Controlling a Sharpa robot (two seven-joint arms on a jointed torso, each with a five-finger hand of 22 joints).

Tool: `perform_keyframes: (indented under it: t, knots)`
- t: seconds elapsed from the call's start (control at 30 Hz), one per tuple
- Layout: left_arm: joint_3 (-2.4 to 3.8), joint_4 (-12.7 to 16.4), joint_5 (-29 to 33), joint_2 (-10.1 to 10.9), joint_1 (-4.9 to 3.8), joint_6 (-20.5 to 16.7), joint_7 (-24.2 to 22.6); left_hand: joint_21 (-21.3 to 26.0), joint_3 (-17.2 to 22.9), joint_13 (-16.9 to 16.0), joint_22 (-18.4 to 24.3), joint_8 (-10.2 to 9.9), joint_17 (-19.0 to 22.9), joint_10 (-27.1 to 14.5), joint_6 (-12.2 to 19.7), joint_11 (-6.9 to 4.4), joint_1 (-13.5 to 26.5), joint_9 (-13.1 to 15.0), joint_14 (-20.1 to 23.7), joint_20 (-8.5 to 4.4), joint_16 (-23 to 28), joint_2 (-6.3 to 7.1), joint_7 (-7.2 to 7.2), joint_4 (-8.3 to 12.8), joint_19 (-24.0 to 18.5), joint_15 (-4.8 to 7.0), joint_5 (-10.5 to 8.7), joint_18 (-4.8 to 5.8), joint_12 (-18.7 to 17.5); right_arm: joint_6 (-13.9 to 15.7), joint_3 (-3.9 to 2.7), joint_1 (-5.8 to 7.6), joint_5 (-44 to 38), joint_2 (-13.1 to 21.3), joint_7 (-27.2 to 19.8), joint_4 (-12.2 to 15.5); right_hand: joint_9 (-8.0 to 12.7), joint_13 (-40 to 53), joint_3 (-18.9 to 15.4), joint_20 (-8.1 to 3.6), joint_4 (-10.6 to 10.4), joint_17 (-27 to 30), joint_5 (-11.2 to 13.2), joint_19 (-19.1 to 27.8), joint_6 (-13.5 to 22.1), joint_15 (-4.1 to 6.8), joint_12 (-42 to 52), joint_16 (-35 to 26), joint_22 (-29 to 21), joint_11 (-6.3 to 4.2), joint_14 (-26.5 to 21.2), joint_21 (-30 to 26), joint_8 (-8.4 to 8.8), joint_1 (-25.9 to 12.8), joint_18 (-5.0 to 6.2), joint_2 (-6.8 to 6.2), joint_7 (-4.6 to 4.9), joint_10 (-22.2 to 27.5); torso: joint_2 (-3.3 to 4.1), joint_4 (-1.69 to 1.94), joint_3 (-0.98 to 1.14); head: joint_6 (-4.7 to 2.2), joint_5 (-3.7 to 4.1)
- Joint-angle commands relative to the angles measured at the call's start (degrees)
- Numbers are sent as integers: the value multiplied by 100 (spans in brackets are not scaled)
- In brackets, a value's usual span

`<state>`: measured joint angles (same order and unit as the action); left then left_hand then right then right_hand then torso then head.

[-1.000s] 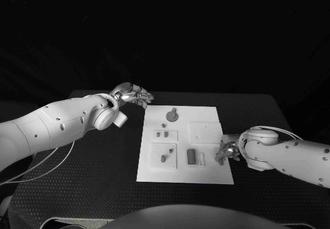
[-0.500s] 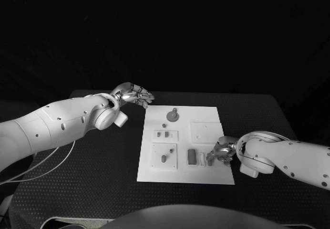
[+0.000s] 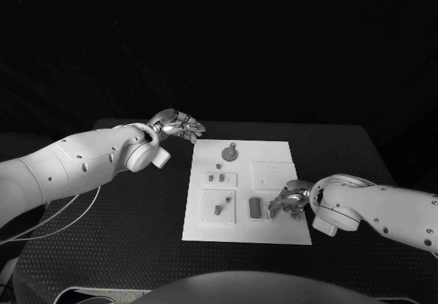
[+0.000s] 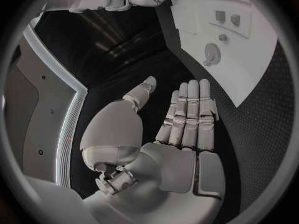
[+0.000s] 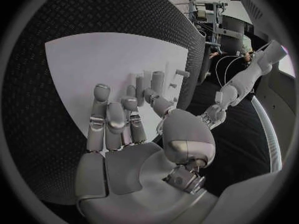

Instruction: Assemble the parts on the task board

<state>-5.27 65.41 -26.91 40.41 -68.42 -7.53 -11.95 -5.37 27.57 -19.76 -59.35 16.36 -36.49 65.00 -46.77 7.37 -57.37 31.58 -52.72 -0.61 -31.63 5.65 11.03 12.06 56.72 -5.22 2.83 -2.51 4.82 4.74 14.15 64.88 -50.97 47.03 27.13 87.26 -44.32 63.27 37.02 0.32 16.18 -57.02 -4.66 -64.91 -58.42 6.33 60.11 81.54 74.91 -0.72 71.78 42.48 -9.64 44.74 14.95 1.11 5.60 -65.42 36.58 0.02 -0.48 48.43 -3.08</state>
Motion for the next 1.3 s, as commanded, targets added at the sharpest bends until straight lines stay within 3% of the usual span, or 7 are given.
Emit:
perform_keyframes:
  t: [0.03, 0.47, 0.93, 1.03, 1.17, 1.3]
  knots:
    - [4, 10, 36, -9, -6, 65, -36, 31, 5, -7, -9, 27, -7, -17, 12, 1, 18, 8, -26, 29, 37, -14, -31, -18, 2, -17, 7, -96, -37, -83, 2, -2, 53, -36, -78, -32, 10, -5, -5, -2, 10, 5, 10, -46, -10, 15, 6, 15, 109, 14, 39, 23, -2, -11, 5, -71, 17, -41, 1, -2, -3, -4, 2]
    - [4, 17, 36, -4, -7, 86, -33, 33, 4, -14, -11, 27, -16, -17, 12, 2, 20, 9, -28, 30, 44, -17, -31, -21, 3, -17, 7, -95, -38, -400, 3, -3, -74, -190, -23, -182, 46, -11, -1, 3, -11, 64, 10, -38, 29, 5, -9, -14, 104, 28, -1, -1, 32, -66, 5, -143, 32, -19, 0, 3, -4, 14, 11]
    - [4, 21, 36, 3, -7, 84, -33, 36, 3, -19, -13, 27, -24, -18, 12, 1, 22, 11, -30, 30, 50, -17, -31, -23, 4, -17, 7, -95, -40, -413, 4, -9, -224, -287, -34, -261, 89, -7, 2, 14, -66, 118, 10, -27, 76, -15, -18, -41, 105, 50, -61, -31, 68, -135, 5, -336, 55, 27, 1, 1, -5, 35, 0]
    - [4, 21, 36, 5, -7, 81, -31, 36, 3, -21, -14, 27, -26, -18, 12, 1, 23, 11, -31, 30, 52, -17, -31, -23, 4, -17, 7, -95, -40, -346, 4, -10, -224, -294, -55, -261, 106, -4, 14, 16, -125, 123, 9, -30, 97, -22, -16, -44, 105, 58, -69, -41, 82, -165, 5, -422, 63, 40, 0, 1, -5, 38, -5]
    - [4, 21, 36, 3, -7, 82, -31, 37, 2, -22, -15, 27, -29, -18, 13, 2, 24, 12, -31, 30, 54, -16, -30, -24, 4, -17, 7, -95, -41, -338, 4, -11, -223, -301, -82, -269, 144, -1, 53, 16, -380, 146, 8, -39, 157, -41, -13, -54, 103, 79, -90, -66, 119, -287, 5, -673, 85, 61, -1, 0, -6, 32, -9]
    - [4, 21, 36, 3, -8, 83, -30, 38, 2, -24, -15, 27, -31, -19, 13, 2, 24, 12, -32, 30, 56, -17, -30, -25, 5, -17, 7, -95, -42, -340, 4, -11, -219, -305, -96, -266, 158, 1, 72, 13, -460, 171, 12, -35, 178, -47, -11, -63, 108, 85, -113, -76, 129, -311, 5, -769, 93, 75, -1, -1, -5, 34, -15]
